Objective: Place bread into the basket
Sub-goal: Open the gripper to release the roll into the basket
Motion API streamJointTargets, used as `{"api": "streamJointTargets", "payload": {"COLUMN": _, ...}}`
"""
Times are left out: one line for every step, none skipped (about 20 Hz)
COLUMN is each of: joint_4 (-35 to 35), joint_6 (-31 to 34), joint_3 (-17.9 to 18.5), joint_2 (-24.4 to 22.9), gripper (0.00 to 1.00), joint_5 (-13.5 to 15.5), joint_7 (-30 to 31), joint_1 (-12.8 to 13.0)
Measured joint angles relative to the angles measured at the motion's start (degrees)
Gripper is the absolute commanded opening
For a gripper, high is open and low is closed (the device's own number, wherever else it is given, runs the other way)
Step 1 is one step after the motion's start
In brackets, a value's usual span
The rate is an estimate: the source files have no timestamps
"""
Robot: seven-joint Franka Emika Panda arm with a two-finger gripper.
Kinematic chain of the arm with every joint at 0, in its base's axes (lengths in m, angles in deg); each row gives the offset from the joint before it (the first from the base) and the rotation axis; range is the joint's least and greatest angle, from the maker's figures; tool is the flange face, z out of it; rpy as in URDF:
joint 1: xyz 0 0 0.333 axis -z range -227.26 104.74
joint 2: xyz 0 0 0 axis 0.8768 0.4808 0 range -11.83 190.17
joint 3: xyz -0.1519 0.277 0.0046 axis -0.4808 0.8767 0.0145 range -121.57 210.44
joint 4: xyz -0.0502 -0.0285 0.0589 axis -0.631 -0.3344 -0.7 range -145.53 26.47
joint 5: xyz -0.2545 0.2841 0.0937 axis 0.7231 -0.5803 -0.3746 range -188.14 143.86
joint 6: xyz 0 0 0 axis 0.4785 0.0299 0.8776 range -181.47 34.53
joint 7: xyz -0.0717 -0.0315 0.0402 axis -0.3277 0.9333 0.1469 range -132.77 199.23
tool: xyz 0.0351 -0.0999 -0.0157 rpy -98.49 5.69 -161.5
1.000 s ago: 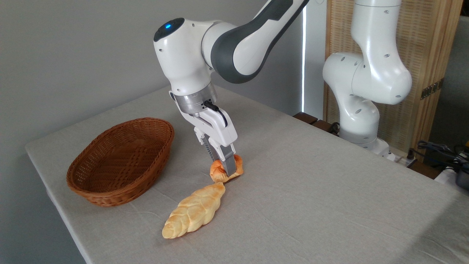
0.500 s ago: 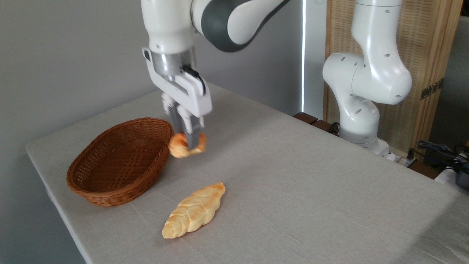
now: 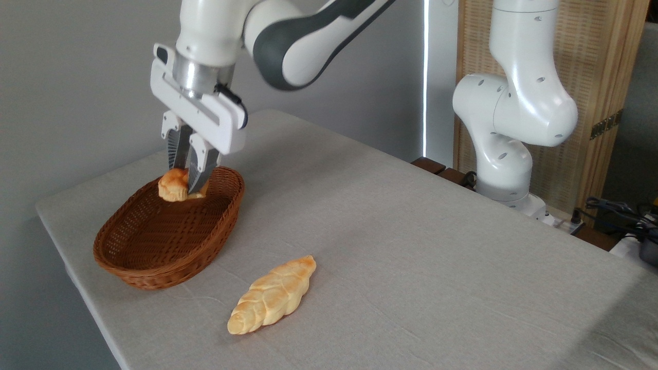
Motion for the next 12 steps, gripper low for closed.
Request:
{"api": "streamJointTargets", "payload": {"joint_4": -0.02, "joint_6": -1.01, "joint_3": -0.57, "joint_2": 1.37, "gripper": 1.00, "joint_5": 0.00, "joint_7": 0.37, "joint_1": 0.02}}
{"api": "streamJointTargets", "payload": {"joint_4": -0.02, "joint_6": -1.82, "joint_3": -0.97, "joint_2": 2.54, "gripper": 1.00, "joint_5": 0.00, "joint_7": 0.41, "joint_1": 0.03}}
{"api": "streamJointTargets", "payload": {"joint_4": -0.01, "joint_6": -2.43, "joint_3": -1.20, "joint_2": 3.45, "gripper": 1.00, "joint_5": 0.00, "joint_7": 0.41, "joint_1": 0.06}}
{"api": "streamJointTargets", "payload": {"joint_4": 0.01, "joint_6": -2.74, "joint_3": -1.30, "joint_2": 4.04, "gripper": 1.00, "joint_5": 0.00, "joint_7": 0.41, "joint_1": 0.07}}
{"api": "streamJointTargets", "payload": {"joint_4": 0.02, "joint_6": -2.79, "joint_3": -1.39, "joint_2": 4.42, "gripper": 1.00, "joint_5": 0.00, "joint_7": 0.41, "joint_1": 0.07}}
{"api": "streamJointTargets", "payload": {"joint_4": 0.02, "joint_6": -2.79, "joint_3": -1.50, "joint_2": 4.71, "gripper": 1.00, "joint_5": 0.00, "joint_7": 0.41, "joint_1": 0.07}}
{"api": "streamJointTargets", "payload": {"joint_4": 0.02, "joint_6": -2.79, "joint_3": -1.60, "joint_2": 4.98, "gripper": 1.00, "joint_5": -0.16, "joint_7": 0.41, "joint_1": 0.08}}
{"api": "streamJointTargets", "payload": {"joint_4": 0.02, "joint_6": -2.79, "joint_3": -1.65, "joint_2": 5.23, "gripper": 1.00, "joint_5": -0.42, "joint_7": 0.41, "joint_1": 0.10}}
{"api": "streamJointTargets", "payload": {"joint_4": 0.02, "joint_6": -2.79, "joint_3": -1.65, "joint_2": 5.38, "gripper": 1.00, "joint_5": -0.62, "joint_7": 0.41, "joint_1": 0.11}}
{"api": "streamJointTargets", "payload": {"joint_4": 0.04, "joint_6": -2.79, "joint_3": -1.63, "joint_2": 5.40, "gripper": 1.00, "joint_5": -0.69, "joint_7": 0.41, "joint_1": 0.10}}
{"api": "streamJointTargets", "payload": {"joint_4": 0.14, "joint_6": -2.79, "joint_3": -1.58, "joint_2": 5.38, "gripper": 1.00, "joint_5": -0.78, "joint_7": 0.41, "joint_1": 0.09}}
{"api": "streamJointTargets", "payload": {"joint_4": 0.31, "joint_6": -2.79, "joint_3": -1.51, "joint_2": 5.21, "gripper": 1.00, "joint_5": -0.92, "joint_7": 0.41, "joint_1": 0.03}}
